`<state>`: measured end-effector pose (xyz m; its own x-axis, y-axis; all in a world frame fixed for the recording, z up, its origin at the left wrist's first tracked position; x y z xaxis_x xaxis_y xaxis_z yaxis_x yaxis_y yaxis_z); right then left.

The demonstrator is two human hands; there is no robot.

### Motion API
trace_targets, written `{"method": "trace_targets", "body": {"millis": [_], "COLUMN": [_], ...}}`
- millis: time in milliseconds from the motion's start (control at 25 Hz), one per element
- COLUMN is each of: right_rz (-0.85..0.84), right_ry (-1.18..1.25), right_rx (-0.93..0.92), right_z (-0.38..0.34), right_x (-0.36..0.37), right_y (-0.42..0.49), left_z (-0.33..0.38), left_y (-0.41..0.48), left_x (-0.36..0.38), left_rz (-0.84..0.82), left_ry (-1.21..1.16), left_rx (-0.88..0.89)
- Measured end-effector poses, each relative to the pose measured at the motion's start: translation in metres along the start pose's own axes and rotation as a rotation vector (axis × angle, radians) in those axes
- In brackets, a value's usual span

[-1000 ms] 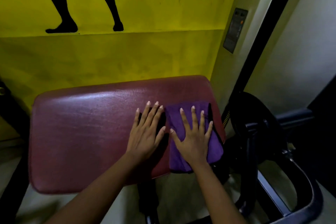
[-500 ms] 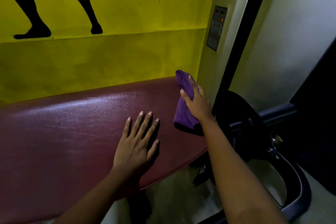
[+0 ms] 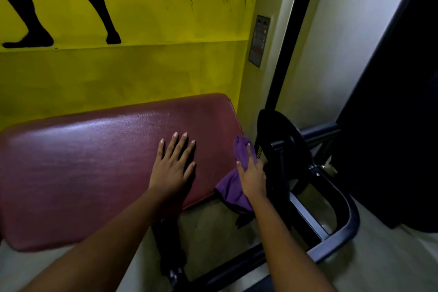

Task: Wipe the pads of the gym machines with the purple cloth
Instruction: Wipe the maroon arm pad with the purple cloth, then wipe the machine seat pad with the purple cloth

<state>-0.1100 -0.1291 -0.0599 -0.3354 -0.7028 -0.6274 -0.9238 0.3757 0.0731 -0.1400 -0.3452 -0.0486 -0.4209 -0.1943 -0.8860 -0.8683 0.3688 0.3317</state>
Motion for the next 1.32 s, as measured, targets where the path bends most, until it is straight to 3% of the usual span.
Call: {"method": "trace_targets", "body": {"millis": [200,440,520,800,1000,1120,1320], "right_rz": [-0.127,-0.545,-0.643,-0.971,-1.048,-0.97,-0.855], "right_ry": [-0.012,0.103,0.146,0.055,-0.012,-0.018,-0.064], "right_rx": [-0.047,-0.195,-0.215,-0.388,-0.406,-0.437,-0.521], "right_z": [0.006,-0.017,-0.029,-0.114,-0.179,-0.227,-0.293], "right_x": [-0.019,0.046,0.078,0.183,0.253,0.285,0.307], "right_y": [-0.055,-0.156,-0.183,-0.279,-0.33,-0.338,-0.305], "left_z": [-0.004,-0.051,-0.074,-0.177,-0.269,-0.322,-0.377], "left_y": [-0.048,-0.178,-0.229,-0.396,-0.439,-0.431,-0.381], "left_x": [-0.009,-0.016,-0.019,-0.012,-0.006,-0.004,-0.017], "left_rz": [-0.051,-0.19,-0.273,-0.604,-0.652,-0.583,-0.399], "left_ry": [-0.026,-0.06,-0.116,-0.266,-0.407,-0.473,-0.55], "left_rx": [0.128,0.152,0.091,-0.373,-0.594,-0.693,-0.703]}}
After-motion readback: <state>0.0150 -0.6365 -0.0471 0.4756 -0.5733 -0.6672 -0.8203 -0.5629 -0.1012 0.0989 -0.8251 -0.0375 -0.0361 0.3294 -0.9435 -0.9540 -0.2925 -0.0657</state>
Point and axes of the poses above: each hand's wrist, its own y-axis towards the middle knuckle, its own x-axis out of the palm, z = x × y, the point moved 1 cm from there along y, towards the middle knuckle, and after that the axes turned 13 degrees about y, right-handed, at the moved point
